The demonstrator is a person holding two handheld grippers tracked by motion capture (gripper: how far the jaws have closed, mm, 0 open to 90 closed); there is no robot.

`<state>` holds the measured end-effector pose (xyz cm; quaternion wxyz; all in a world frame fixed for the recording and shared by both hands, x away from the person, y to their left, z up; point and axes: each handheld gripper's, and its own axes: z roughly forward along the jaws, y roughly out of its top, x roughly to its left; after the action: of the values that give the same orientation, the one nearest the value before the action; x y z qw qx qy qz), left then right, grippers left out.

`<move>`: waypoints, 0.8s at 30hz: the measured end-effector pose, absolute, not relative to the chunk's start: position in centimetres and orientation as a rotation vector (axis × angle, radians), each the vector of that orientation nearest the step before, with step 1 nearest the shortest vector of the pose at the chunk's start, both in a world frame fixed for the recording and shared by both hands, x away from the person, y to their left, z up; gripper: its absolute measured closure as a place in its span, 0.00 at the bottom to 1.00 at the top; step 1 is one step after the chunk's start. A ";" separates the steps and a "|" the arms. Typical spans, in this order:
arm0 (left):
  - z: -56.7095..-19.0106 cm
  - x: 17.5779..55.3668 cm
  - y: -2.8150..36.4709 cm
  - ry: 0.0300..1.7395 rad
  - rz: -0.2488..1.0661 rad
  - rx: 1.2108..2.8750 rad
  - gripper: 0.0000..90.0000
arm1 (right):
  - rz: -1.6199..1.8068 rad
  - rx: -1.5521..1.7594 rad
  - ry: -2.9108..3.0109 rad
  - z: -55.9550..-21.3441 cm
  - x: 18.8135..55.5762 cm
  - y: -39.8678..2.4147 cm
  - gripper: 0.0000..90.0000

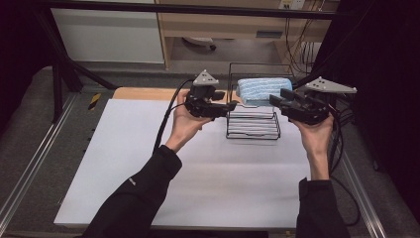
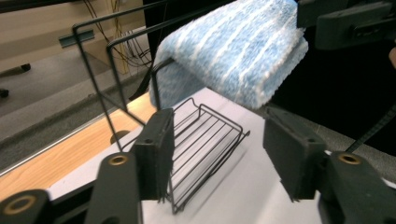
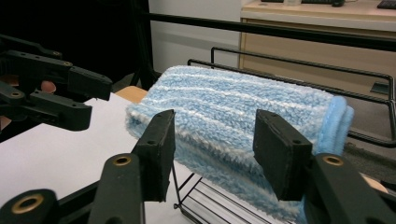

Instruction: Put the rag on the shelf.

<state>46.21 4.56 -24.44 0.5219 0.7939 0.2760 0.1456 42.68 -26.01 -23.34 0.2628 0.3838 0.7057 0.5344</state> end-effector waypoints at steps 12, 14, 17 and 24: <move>-26.5 44.2 9.4 0.695 0.355 1.956 0.28 | 1.443 1.003 1.955 -23.9 40.9 -24.3 0.21; -27.3 43.8 10.4 0.707 0.356 1.963 0.26 | 1.444 0.989 1.972 -24.3 40.5 -24.0 0.15; -28.6 43.1 12.0 0.728 0.344 1.961 0.23 | 1.461 0.963 1.988 -25.3 39.8 -23.5 0.11; -32.1 41.8 15.9 0.780 0.339 1.968 0.15 | 1.463 0.954 2.061 -28.5 39.1 -22.7 0.05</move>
<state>41.79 15.85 -32.07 0.4782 0.8062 0.3196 0.1389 39.10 -22.74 -28.53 0.2183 0.3447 0.7445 0.5285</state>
